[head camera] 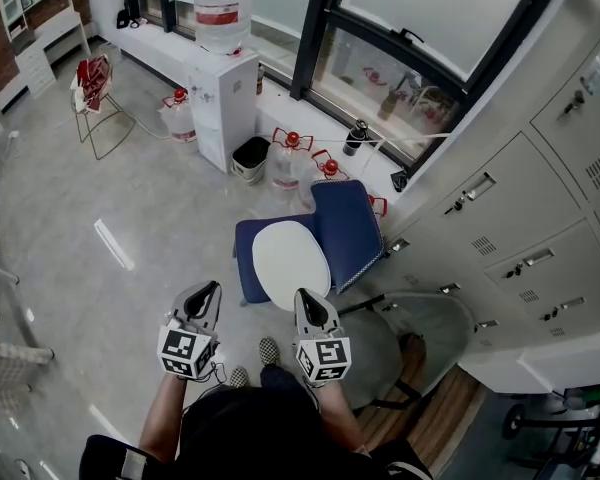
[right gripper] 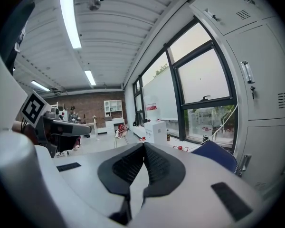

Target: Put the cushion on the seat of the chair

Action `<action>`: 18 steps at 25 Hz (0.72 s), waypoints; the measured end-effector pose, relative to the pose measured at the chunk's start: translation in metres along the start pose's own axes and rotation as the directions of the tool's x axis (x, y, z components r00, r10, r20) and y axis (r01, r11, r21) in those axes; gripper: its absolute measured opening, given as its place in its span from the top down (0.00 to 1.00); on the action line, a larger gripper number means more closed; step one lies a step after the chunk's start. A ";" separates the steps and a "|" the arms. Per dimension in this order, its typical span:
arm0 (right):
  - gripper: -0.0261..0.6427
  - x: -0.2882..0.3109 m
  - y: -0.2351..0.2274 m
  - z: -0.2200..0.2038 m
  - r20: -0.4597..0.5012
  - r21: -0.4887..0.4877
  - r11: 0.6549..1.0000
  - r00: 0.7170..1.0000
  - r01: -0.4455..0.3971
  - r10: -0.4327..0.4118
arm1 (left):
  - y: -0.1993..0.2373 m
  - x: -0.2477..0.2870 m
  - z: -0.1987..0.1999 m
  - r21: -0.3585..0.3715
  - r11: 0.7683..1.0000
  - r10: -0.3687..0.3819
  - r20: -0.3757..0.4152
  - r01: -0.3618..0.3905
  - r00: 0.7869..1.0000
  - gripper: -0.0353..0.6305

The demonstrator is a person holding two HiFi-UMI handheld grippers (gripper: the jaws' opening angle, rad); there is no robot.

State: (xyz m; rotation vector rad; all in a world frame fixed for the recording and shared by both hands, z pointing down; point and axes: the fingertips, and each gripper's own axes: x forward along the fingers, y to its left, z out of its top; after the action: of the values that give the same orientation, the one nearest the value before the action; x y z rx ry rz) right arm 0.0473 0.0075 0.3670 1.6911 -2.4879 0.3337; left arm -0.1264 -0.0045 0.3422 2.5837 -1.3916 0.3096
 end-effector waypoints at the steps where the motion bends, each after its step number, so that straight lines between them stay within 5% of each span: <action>1: 0.92 0.000 0.000 0.000 0.001 0.001 1.000 1.000 0.000 0.000 | -0.001 0.000 0.000 -0.001 1.000 -0.001 -0.001 0.001 1.000 0.90; 18: 0.92 -0.002 -0.007 -0.003 -0.007 0.001 1.000 1.000 0.000 0.000 | -0.009 0.003 -0.004 -0.003 1.000 -0.006 -0.009 0.006 1.000 0.90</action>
State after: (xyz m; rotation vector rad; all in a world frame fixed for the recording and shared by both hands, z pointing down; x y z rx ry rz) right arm 0.0549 0.0073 0.3702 1.6868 -2.4833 0.3411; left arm -0.1174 -0.0007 0.3467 2.5802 -1.3803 0.3180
